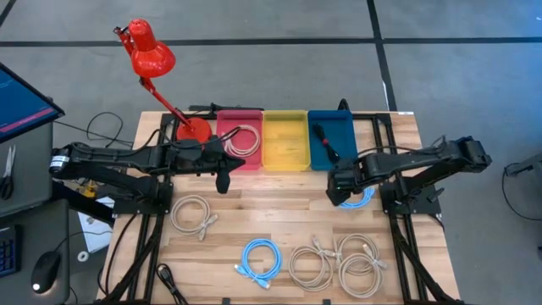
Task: Pick & Place USB Port
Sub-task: Put the top right blue charger cable into the yellow bin
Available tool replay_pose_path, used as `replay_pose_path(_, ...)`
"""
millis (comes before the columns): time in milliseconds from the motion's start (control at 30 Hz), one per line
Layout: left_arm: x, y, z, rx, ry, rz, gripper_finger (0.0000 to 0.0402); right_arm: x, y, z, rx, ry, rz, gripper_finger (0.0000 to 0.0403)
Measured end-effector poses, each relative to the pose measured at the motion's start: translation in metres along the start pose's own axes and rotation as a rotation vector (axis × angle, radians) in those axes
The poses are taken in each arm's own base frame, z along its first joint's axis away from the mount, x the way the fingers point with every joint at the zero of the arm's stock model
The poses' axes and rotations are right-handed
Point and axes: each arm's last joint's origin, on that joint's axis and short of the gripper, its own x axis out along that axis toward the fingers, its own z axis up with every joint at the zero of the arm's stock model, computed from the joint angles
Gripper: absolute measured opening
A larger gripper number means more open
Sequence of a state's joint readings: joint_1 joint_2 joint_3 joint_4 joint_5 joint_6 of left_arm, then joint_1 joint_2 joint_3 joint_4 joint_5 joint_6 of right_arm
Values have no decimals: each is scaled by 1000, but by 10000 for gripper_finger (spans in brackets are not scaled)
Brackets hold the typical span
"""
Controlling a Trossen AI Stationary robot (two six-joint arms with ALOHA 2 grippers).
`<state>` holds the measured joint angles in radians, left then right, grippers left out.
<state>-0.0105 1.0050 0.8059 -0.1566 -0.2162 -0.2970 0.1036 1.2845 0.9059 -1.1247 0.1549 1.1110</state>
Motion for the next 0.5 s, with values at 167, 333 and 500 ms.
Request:
replay_pose_path(167,0,0,0,0,0,0,5,17,1,-4,30,24,58,164)
replay_pose_path(333,0,0,0,0,0,0,9,37,0,-9,52,39,108,156)
replay_pose_path(500,0,0,0,0,0,0,6,53,-4,-14,61,38,116,151)
